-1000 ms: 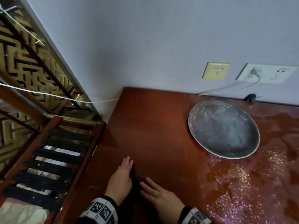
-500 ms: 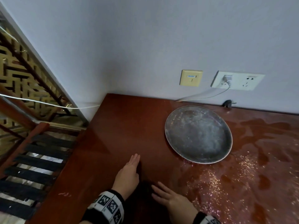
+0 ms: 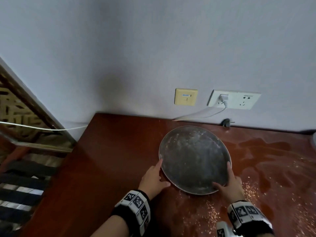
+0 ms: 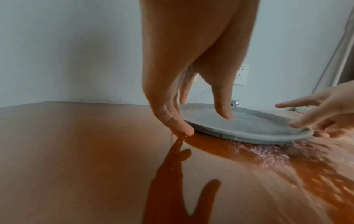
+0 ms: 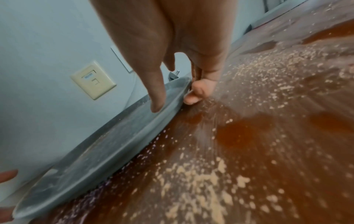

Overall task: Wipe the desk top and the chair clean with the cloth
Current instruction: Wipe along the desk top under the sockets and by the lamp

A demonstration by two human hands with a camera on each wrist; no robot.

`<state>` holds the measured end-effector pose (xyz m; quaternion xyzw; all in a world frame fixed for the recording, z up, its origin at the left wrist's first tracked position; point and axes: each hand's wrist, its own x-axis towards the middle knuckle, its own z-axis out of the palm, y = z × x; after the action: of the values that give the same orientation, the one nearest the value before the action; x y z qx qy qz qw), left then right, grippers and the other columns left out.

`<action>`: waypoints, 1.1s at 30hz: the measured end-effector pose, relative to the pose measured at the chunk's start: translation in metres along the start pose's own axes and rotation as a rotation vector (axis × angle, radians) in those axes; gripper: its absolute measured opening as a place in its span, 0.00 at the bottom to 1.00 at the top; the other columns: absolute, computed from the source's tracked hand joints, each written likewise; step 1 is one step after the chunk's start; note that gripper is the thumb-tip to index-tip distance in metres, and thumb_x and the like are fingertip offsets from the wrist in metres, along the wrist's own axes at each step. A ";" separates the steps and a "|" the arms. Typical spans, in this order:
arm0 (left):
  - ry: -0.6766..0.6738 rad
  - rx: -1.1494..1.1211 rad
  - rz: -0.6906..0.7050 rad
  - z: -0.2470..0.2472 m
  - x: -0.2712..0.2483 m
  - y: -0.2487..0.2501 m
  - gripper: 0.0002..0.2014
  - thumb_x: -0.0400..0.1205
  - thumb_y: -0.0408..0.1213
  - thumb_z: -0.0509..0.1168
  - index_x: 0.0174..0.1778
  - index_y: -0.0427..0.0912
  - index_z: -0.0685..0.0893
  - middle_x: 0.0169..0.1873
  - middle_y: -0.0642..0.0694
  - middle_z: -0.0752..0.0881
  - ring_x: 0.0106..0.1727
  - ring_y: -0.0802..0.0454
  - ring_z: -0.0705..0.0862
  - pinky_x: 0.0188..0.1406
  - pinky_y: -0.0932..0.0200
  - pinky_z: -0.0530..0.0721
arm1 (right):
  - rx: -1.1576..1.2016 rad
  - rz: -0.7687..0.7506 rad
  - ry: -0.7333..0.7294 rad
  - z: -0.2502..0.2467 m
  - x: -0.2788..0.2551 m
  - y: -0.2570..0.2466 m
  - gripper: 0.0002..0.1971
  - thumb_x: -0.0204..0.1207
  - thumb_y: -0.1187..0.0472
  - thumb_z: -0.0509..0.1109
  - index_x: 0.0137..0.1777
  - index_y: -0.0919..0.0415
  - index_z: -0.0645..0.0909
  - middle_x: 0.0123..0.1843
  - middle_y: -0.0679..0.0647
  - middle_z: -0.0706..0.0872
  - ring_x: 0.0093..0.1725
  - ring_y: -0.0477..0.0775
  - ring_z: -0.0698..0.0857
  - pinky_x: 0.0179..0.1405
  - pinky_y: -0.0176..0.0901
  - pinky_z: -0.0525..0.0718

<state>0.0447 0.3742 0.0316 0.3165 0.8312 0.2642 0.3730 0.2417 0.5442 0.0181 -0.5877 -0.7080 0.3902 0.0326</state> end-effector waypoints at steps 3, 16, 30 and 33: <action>-0.051 -0.036 0.015 0.002 0.015 0.003 0.51 0.73 0.43 0.76 0.83 0.56 0.48 0.69 0.47 0.70 0.59 0.55 0.80 0.63 0.59 0.79 | 0.007 0.004 -0.031 -0.002 0.008 -0.003 0.51 0.68 0.68 0.77 0.82 0.42 0.47 0.65 0.68 0.66 0.64 0.70 0.73 0.69 0.60 0.71; 0.230 -0.257 -0.018 -0.065 0.024 -0.052 0.56 0.63 0.47 0.82 0.82 0.57 0.54 0.65 0.46 0.72 0.53 0.59 0.81 0.55 0.61 0.79 | 0.124 -0.338 -0.083 0.038 0.003 -0.086 0.49 0.70 0.68 0.75 0.78 0.36 0.48 0.58 0.55 0.65 0.54 0.50 0.72 0.68 0.47 0.72; 0.371 -0.355 -0.193 -0.125 0.017 -0.136 0.55 0.63 0.38 0.83 0.82 0.45 0.58 0.67 0.37 0.78 0.57 0.44 0.84 0.56 0.55 0.83 | -0.068 -0.425 -0.246 0.140 0.016 -0.172 0.46 0.73 0.69 0.73 0.81 0.43 0.49 0.55 0.54 0.62 0.49 0.50 0.72 0.68 0.40 0.70; 0.375 -0.313 -0.183 -0.126 0.016 -0.137 0.52 0.65 0.36 0.82 0.82 0.45 0.58 0.67 0.37 0.77 0.52 0.45 0.85 0.53 0.55 0.84 | -0.098 -0.414 -0.257 0.142 0.014 -0.173 0.45 0.73 0.68 0.73 0.81 0.43 0.49 0.58 0.57 0.64 0.47 0.47 0.70 0.69 0.42 0.70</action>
<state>-0.1077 0.2694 0.0049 0.1242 0.8600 0.4087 0.2792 0.0260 0.4827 0.0160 -0.3765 -0.8297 0.4121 -0.0070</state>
